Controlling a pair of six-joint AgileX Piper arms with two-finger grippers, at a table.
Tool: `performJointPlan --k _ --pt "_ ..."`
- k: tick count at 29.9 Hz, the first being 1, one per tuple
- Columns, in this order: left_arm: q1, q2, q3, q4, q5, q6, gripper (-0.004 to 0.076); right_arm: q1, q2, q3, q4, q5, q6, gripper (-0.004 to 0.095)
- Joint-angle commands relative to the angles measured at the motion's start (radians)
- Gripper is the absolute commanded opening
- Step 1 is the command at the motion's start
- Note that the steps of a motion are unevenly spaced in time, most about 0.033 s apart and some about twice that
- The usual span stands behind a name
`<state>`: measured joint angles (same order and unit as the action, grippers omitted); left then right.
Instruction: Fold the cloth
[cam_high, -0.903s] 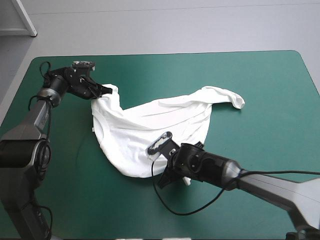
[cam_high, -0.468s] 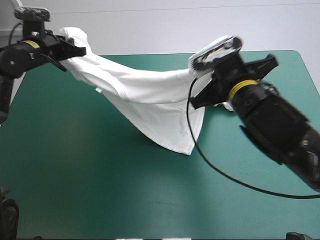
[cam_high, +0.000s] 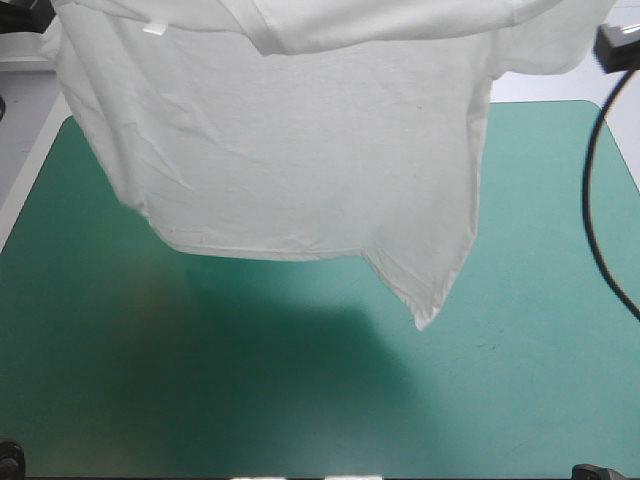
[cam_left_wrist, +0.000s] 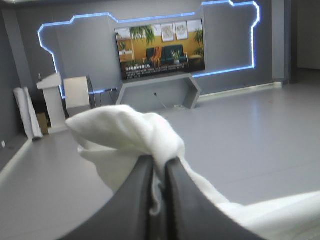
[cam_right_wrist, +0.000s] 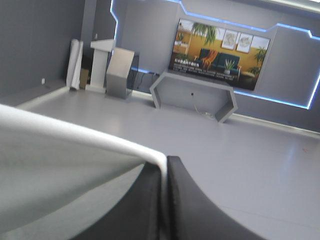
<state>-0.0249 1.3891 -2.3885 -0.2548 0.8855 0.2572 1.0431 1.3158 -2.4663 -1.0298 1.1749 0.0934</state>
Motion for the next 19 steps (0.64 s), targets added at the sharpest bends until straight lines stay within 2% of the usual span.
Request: performJointPlan --k 1,7,11,13,15,19 --pt "0.0 -0.02 -0.06 0.076 -0.047 -0.005 -0.001 -0.006 -0.017 -0.056 -0.069 -0.078 -0.029 -0.0018" --pt "0.0 -0.02 -0.036 0.105 0.03 -0.005 -0.001 -0.006 0.019 -0.056 -0.024 -0.048 -0.04 -0.0018" --pt "0.0 -0.016 0.025 0.105 0.06 -0.005 -0.001 -0.006 0.106 -0.056 0.038 0.028 -0.04 -0.0018" --pt "0.0 -0.014 0.082 0.105 0.071 -0.005 -0.001 -0.015 0.181 -0.056 0.028 0.067 -0.04 -0.0018" --pt "0.0 -0.005 0.145 0.105 0.076 -0.005 -0.001 -0.072 0.252 -0.056 0.056 0.076 -0.04 -0.0018" --pt "0.0 0.026 0.316 0.105 0.032 0.002 -0.001 -0.278 0.389 -0.056 0.246 0.076 -0.021 -0.0018"
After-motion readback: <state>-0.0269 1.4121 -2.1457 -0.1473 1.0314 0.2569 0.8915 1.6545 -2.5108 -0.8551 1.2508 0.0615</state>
